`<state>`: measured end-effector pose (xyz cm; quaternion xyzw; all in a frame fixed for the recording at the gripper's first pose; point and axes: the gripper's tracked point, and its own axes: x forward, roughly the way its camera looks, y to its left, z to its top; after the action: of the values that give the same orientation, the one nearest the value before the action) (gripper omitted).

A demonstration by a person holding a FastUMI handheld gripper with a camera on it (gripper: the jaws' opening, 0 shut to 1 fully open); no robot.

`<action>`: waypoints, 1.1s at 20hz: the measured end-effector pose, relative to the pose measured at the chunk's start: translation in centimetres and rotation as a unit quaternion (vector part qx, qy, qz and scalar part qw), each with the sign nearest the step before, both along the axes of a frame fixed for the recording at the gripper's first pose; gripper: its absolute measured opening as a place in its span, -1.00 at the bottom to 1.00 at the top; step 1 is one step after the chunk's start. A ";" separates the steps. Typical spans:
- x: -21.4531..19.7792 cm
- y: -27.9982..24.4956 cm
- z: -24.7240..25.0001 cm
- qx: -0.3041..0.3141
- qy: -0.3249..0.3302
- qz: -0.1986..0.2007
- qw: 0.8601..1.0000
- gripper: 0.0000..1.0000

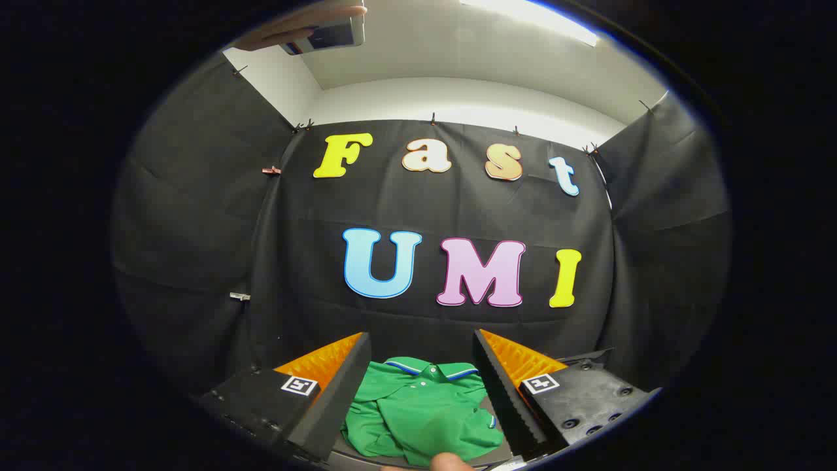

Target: Put the clothes into the washing machine and then close the washing machine lid.

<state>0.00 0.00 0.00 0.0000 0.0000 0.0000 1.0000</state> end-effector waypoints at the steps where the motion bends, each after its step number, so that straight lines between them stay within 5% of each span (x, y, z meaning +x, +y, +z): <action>1: -0.1 0.0 0.1 -0.001 0.000 0.001 1.000 0.95; 22: 1.0 -0.4 -1.2 -0.001 0.006 0.001 1.000 0.95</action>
<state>1.04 -0.42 -1.16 -0.0014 0.0064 0.0010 1.0000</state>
